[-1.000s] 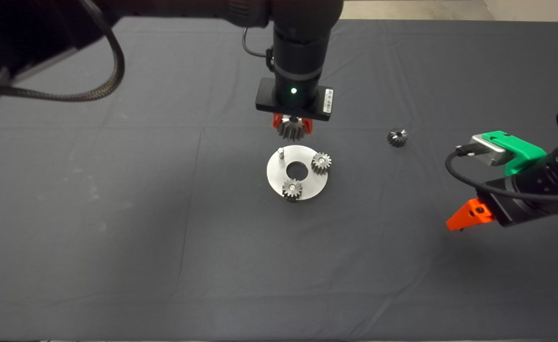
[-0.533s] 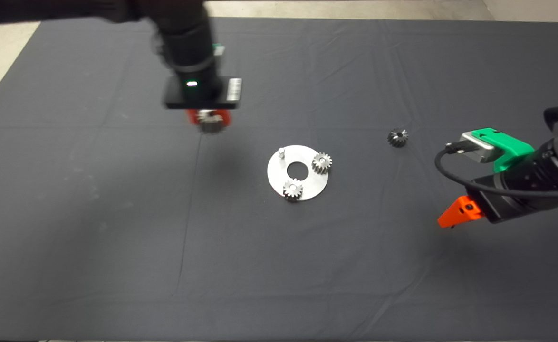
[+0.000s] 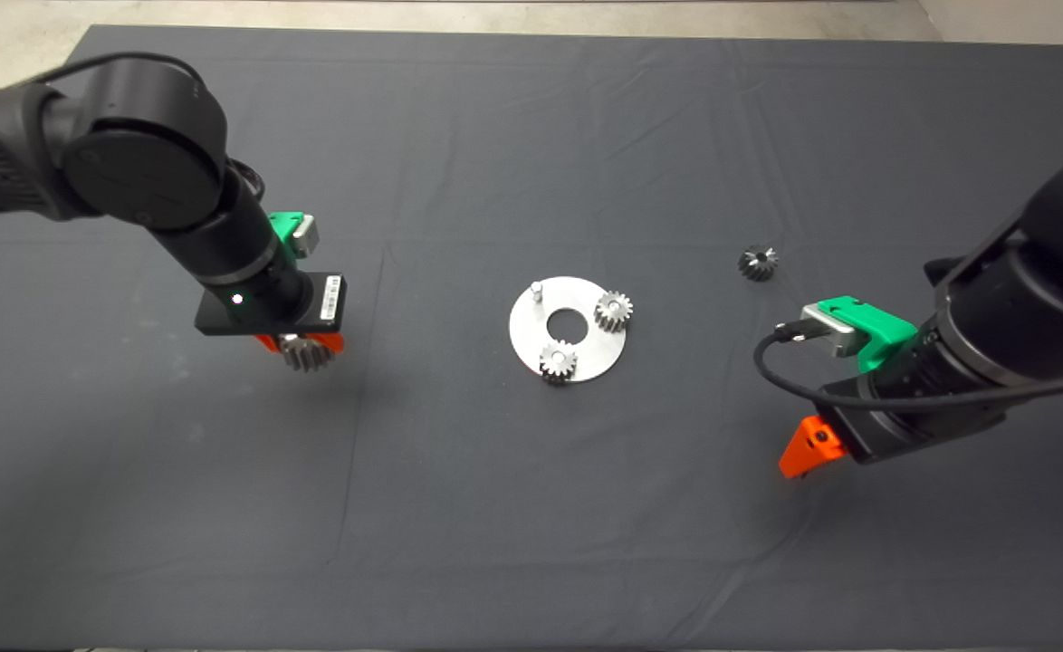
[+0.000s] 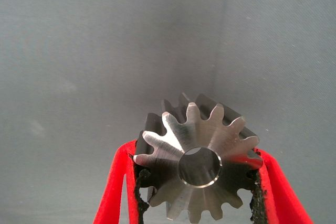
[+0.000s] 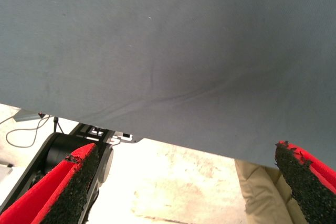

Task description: Remove an incorrectly installed larger gear and replace it with the correct smaller gear

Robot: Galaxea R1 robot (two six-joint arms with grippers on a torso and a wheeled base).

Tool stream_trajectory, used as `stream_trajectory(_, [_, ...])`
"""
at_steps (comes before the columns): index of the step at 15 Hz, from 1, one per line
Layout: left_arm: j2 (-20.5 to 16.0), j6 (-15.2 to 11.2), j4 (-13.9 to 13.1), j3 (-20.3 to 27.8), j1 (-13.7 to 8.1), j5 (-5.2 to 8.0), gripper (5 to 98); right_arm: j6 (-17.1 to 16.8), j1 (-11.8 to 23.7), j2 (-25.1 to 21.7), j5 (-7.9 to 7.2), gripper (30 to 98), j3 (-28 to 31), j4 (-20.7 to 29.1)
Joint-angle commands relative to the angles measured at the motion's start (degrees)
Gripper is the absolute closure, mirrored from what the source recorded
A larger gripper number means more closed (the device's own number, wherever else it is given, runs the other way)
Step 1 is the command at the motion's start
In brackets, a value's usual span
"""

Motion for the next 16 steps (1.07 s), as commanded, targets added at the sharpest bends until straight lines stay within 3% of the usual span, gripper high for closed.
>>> stream_trajectory(1, [1.17, -1.10, 3.42, 0.68, 1.61, 2.11, 72.9, 3.55, -2.42, 0.41, -4.65, 39.5, 0.52, -3.12])
stream_trajectory(3, [2.60, -3.18, 7.21, 0.25, 2.53, 2.13, 72.8, 5.50, -3.32, 0.59, -4.65, 39.5, 0.61, -5.14])
stream_trajectory(8, [7.82, -11.06, 14.65, -1.08, 4.29, 2.04, 71.3, 5.70, -4.05, 0.24, -4.65, 39.5, 2.81, -5.40])
stream_trajectory(10, [8.19, -12.87, 16.08, -1.17, 4.29, 2.06, 70.3, 5.70, -3.96, 0.68, -4.65, 39.6, 2.81, -5.22])
stream_trajectory(16, [8.24, -13.31, 16.37, -0.64, 4.29, 2.20, 67.1, 5.52, -3.70, 0.50, -4.74, 39.5, 2.54, -5.14])
